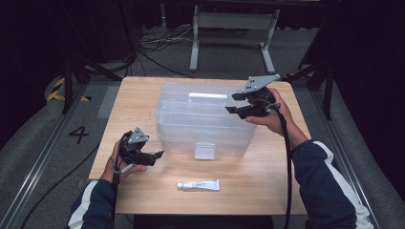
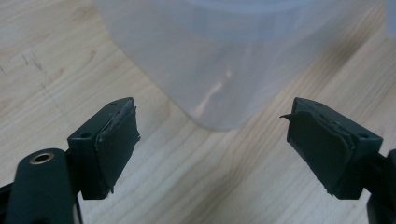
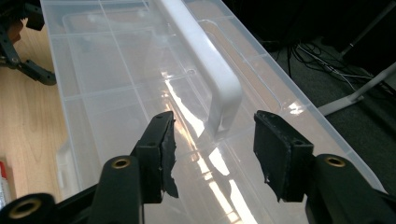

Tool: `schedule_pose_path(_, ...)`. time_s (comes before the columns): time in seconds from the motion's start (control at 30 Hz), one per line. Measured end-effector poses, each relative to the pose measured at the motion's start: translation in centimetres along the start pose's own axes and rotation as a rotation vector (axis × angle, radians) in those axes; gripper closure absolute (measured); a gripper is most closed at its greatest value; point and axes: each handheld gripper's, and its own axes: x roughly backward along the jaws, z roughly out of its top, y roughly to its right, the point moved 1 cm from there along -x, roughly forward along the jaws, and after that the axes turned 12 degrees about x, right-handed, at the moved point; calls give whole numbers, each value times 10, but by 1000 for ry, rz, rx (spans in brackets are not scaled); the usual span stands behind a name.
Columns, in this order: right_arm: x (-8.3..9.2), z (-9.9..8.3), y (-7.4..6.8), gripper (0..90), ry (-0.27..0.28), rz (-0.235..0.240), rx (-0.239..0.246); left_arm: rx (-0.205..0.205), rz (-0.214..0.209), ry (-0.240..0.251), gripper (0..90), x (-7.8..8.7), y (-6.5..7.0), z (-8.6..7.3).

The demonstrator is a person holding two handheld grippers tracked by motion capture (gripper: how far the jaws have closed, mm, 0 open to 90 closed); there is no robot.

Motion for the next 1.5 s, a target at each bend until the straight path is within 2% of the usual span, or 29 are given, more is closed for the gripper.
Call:
schedule_pose_path(0.17, -9, 7, 1, 535, -30, 3, 1, -7, -15, 25, 164, -4, 1, 9)
schedule_pose_path(0.3, -16, 10, 5, 577, -58, 8, -10, -20, -39, 25, 176, -9, 5, 15)
schedule_pose_path(0.4, -21, 13, 5, 650, -72, 22, -3, -32, -32, 38, 187, -12, 7, 19)
schedule_pose_path(0.57, -22, 15, 7, 745, -102, 4, 10, -34, -52, 48, 182, -16, 7, 23)
schedule_pose_path(0.67, -23, 16, 7, 752, -106, 4, 12, -44, -46, 45, 158, -17, 8, 24)
schedule_pose_path(0.9, -22, 16, 7, 761, -97, 6, 5, -25, -52, 48, 171, -14, 9, 24)
schedule_pose_path(1.0, -19, 15, 4, 764, -93, 14, 5, -24, -44, 61, 194, -10, 12, 22)
schedule_pose_path(1.07, -17, 14, 2, 765, -94, 18, 3, -47, -26, 59, 222, -8, 15, 20)
schedule_pose_path(1.5, -10, 12, -2, 766, -87, 22, -6, -31, -48, 66, 331, 1, 17, 14)
